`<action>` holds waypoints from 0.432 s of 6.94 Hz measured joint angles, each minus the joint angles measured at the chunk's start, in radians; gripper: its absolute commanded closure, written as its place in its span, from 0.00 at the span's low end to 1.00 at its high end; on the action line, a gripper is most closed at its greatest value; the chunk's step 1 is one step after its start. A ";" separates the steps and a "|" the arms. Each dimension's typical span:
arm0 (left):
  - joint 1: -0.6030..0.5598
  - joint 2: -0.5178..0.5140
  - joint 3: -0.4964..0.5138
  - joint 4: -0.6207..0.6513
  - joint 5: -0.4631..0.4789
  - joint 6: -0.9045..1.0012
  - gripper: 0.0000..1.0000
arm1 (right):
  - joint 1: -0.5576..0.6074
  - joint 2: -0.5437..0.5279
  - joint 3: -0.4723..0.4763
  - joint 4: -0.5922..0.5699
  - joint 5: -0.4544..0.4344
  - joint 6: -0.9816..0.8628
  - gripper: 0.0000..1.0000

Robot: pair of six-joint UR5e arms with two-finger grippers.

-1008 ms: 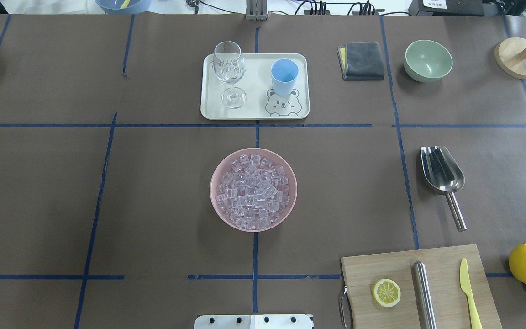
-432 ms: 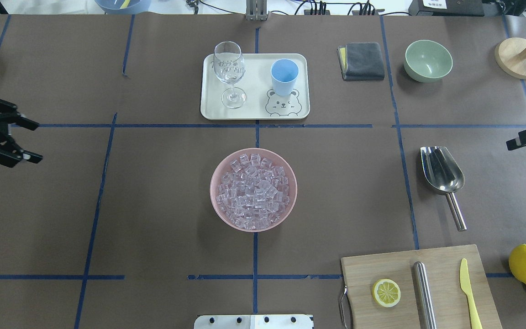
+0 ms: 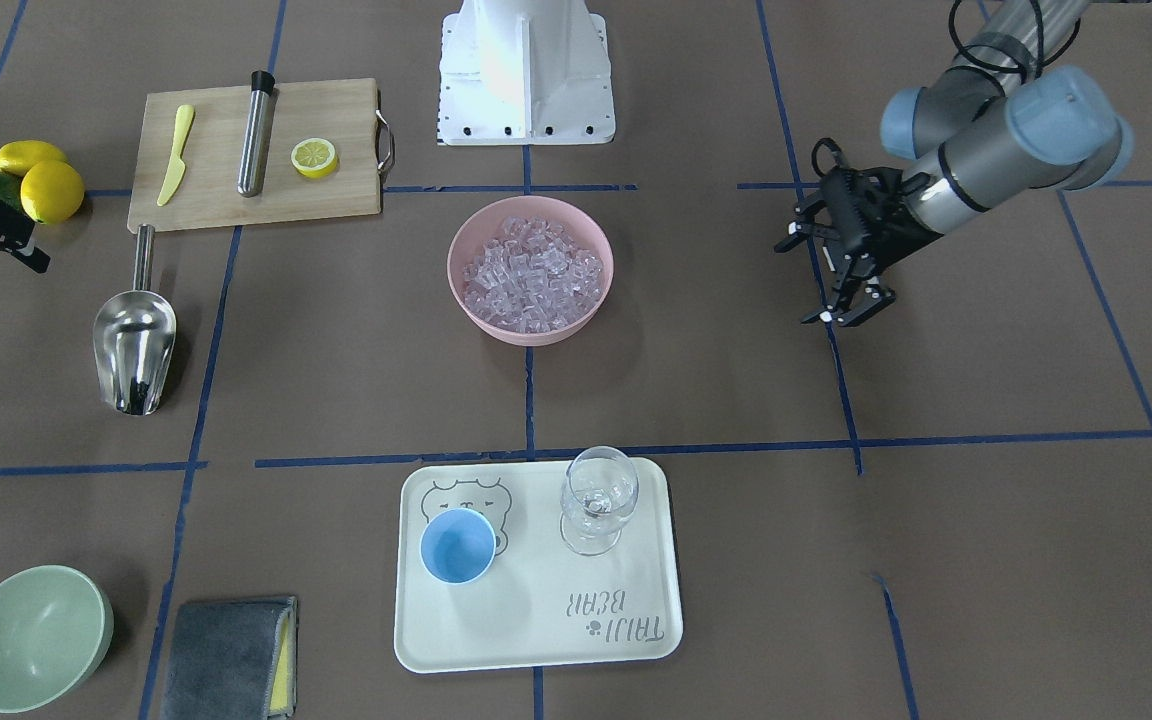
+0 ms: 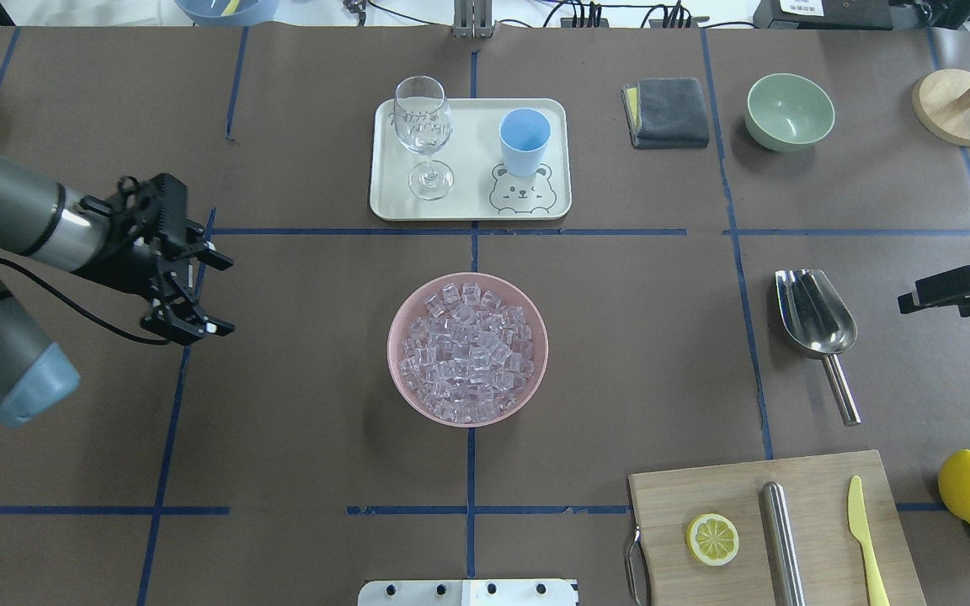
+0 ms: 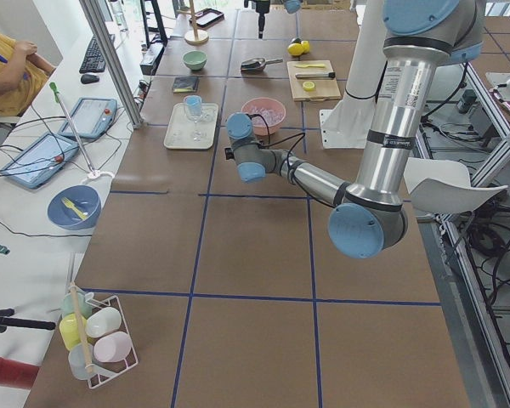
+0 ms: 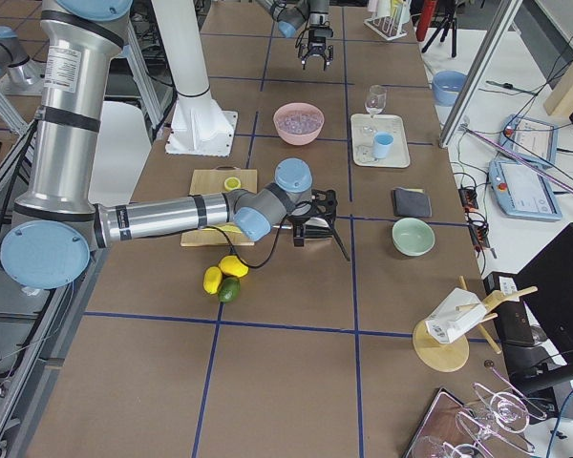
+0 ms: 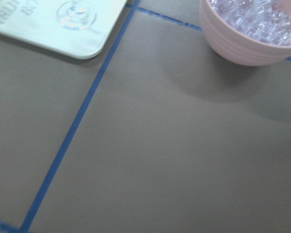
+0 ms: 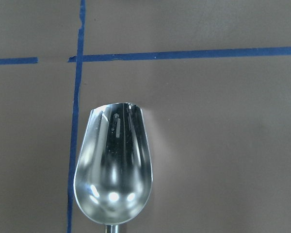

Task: Put ice in cup with scoop
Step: 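Move the right gripper toward the metal scoop while the left approaches the bowl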

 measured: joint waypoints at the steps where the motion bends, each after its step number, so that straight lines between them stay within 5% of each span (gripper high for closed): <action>1: 0.063 -0.049 0.042 -0.045 0.038 0.000 0.00 | -0.083 -0.017 0.042 0.000 -0.083 0.089 0.00; 3: 0.171 -0.107 0.101 -0.112 0.157 0.000 0.00 | -0.206 -0.064 0.117 0.004 -0.236 0.184 0.00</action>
